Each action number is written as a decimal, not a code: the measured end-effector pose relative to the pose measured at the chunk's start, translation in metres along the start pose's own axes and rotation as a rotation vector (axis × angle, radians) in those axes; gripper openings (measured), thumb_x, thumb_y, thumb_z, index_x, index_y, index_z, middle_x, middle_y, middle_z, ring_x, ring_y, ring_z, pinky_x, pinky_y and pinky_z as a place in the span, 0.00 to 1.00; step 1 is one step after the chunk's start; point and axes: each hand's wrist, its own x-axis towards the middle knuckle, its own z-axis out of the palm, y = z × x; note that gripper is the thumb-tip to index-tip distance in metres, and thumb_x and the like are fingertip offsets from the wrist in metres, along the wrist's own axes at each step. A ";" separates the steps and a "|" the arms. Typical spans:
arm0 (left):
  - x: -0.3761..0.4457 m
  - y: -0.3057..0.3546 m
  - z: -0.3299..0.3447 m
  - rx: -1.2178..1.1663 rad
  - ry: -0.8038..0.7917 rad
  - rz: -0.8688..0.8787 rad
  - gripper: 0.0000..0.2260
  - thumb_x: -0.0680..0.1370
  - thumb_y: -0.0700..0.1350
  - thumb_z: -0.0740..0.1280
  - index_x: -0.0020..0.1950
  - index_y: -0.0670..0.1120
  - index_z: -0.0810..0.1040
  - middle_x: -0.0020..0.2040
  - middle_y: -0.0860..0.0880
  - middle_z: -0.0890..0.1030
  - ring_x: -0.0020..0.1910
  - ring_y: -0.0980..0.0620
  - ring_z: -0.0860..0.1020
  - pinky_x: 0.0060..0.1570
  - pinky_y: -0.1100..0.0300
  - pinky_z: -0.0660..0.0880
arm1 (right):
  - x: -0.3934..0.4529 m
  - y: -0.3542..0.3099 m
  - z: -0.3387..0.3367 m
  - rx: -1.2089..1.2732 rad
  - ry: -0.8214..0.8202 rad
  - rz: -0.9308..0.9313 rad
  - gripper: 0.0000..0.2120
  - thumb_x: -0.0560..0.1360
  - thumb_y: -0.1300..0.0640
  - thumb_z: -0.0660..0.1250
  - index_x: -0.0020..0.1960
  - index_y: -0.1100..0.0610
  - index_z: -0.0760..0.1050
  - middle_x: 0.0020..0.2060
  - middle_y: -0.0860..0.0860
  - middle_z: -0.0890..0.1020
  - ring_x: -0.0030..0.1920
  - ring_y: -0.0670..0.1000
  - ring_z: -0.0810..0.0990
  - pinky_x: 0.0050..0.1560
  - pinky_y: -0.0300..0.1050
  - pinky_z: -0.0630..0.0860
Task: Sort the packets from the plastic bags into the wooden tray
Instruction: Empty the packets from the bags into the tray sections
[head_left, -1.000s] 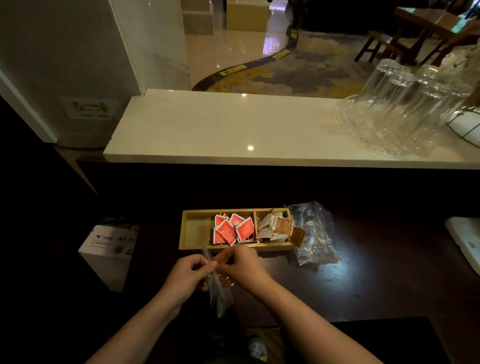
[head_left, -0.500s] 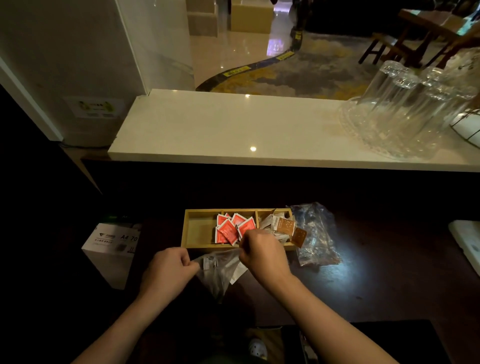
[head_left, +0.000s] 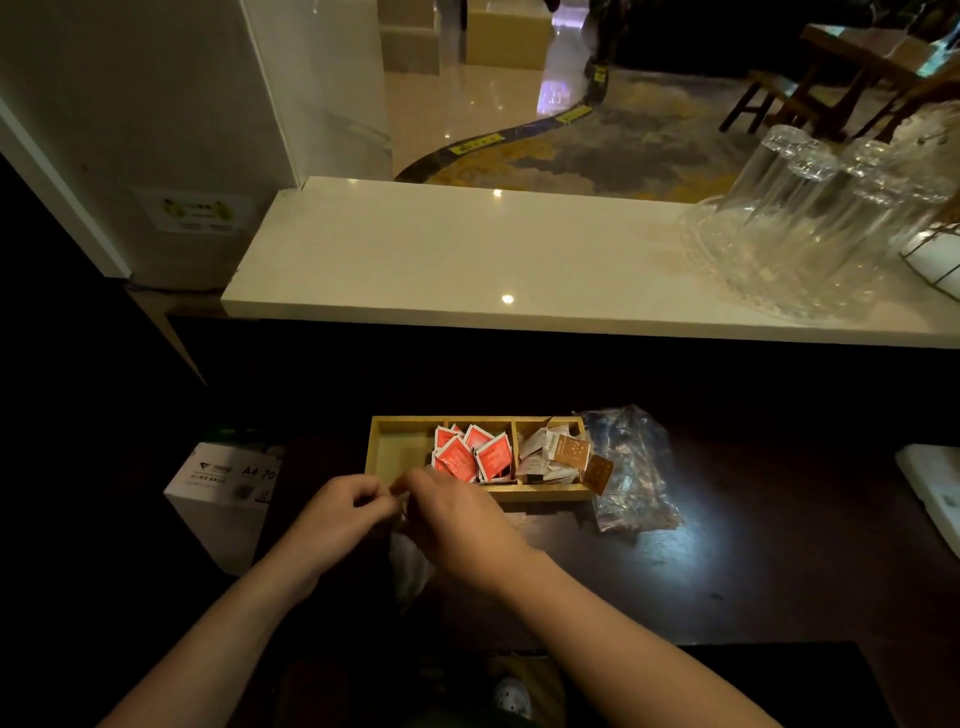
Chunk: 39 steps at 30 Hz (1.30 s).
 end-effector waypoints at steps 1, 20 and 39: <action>0.001 -0.004 -0.001 -0.121 0.014 0.007 0.11 0.76 0.46 0.66 0.33 0.48 0.77 0.37 0.46 0.79 0.43 0.48 0.78 0.47 0.53 0.73 | 0.005 0.001 0.001 0.005 0.050 -0.002 0.13 0.75 0.58 0.67 0.59 0.56 0.70 0.52 0.55 0.79 0.50 0.56 0.79 0.47 0.52 0.78; 0.032 -0.041 -0.016 -0.362 0.338 -0.215 0.10 0.82 0.45 0.55 0.42 0.47 0.71 0.41 0.47 0.74 0.33 0.51 0.71 0.25 0.63 0.66 | 0.055 0.022 -0.064 0.552 0.145 0.247 0.10 0.73 0.59 0.71 0.51 0.57 0.72 0.37 0.45 0.76 0.37 0.42 0.75 0.40 0.40 0.76; 0.041 0.018 -0.075 0.153 0.765 0.217 0.08 0.81 0.43 0.57 0.43 0.44 0.69 0.40 0.51 0.75 0.36 0.57 0.74 0.33 0.66 0.69 | 0.086 0.063 0.004 1.134 0.045 0.610 0.09 0.73 0.71 0.66 0.49 0.59 0.73 0.40 0.55 0.78 0.34 0.47 0.79 0.33 0.36 0.79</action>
